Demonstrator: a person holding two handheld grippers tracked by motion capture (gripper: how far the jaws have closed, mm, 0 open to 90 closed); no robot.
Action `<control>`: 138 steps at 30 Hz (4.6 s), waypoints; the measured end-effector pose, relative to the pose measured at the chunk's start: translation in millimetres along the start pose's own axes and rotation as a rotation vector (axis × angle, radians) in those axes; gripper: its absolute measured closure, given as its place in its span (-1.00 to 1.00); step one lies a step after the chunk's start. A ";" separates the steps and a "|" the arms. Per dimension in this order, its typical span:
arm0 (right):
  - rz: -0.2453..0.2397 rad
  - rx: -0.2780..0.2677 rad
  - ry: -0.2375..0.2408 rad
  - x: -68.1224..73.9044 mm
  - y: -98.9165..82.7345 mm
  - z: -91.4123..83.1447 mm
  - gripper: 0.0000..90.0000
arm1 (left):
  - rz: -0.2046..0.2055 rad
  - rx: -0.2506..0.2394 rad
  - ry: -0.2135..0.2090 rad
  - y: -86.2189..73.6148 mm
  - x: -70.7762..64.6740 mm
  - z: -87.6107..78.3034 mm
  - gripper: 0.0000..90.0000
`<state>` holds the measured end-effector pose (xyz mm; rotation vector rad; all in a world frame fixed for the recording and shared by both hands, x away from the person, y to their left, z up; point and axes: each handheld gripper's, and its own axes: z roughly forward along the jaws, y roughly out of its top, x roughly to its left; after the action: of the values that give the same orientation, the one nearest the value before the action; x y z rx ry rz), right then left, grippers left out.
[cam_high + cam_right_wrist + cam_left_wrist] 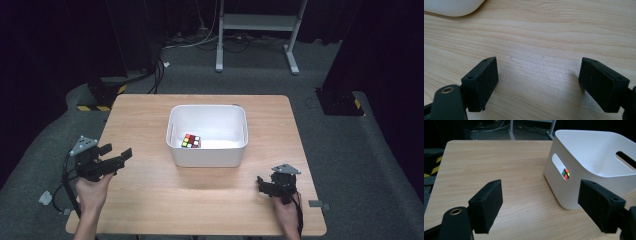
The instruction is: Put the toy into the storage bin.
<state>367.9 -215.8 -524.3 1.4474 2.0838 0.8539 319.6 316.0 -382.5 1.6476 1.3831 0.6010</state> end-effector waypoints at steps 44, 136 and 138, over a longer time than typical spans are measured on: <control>-0.001 0.000 0.000 0.0 0.0 0.0 -0.65 | -0.022 0.034 0.029 -56.5 1.4 23.1 -0.56; 0.000 0.000 -0.001 0.1 0.0 0.0 -0.65 | 0.062 0.192 0.248 -115.4 5.9 92.3 -0.51; 0.000 0.000 -0.001 0.1 0.0 0.0 -0.65 | 0.059 0.193 0.245 -115.4 6.6 92.3 -0.52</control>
<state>367.8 -215.7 -524.3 1.4477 2.0833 0.8526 335.3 292.9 -527.7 1.8193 1.6154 0.7423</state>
